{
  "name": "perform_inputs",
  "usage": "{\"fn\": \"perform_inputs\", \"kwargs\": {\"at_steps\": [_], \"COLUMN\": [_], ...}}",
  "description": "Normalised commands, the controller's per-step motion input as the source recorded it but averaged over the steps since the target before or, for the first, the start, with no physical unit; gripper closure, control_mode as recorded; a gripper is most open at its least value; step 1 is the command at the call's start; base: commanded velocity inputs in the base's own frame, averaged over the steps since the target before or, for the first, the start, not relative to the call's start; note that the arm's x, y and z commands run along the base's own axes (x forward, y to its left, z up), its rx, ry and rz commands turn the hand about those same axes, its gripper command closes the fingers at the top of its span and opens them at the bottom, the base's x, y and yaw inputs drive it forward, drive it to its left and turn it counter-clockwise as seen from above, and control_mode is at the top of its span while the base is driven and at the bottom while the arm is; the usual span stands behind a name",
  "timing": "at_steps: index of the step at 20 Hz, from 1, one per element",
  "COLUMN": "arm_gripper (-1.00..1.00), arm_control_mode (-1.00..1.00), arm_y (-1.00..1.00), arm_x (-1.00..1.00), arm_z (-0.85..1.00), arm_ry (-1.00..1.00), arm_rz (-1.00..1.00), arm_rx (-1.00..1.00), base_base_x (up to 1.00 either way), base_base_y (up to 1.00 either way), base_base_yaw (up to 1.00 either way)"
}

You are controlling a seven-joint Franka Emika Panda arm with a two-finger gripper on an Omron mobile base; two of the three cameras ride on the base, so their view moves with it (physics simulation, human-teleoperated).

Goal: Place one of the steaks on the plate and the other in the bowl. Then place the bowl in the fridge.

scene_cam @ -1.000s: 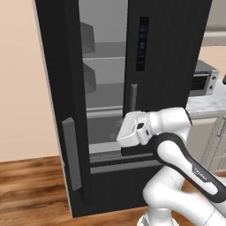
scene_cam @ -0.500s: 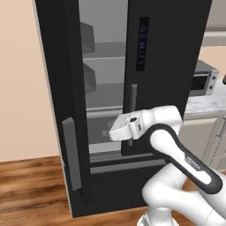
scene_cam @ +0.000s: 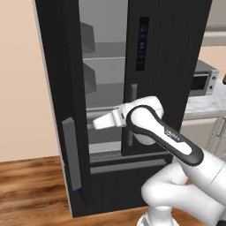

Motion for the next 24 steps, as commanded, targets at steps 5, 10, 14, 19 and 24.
{"fn": "perform_inputs", "kwargs": {"at_steps": [5,10,14,19,24], "arm_gripper": [-1.00,-1.00,-1.00,-1.00,-1.00], "arm_control_mode": [-1.00,-1.00,-1.00,-1.00,-1.00], "arm_y": [0.59,0.78,0.96,0.58,-0.79], "arm_x": [0.48,0.21,0.06,-0.12,-0.44], "arm_z": [-0.69,-0.79,-0.85,-0.31,0.15], "arm_ry": [-0.15,-0.23,-0.34,-0.51,-0.50], "arm_rz": [0.21,0.22,0.22,0.16,0.01], "arm_rx": [0.00,0.00,-0.01,-0.03,0.00], "base_base_x": [0.00,0.00,0.00,0.00,0.00], "base_base_y": [0.00,0.00,0.00,0.00,0.00], "base_base_yaw": [0.00,0.00,0.00,0.00,0.00]}}
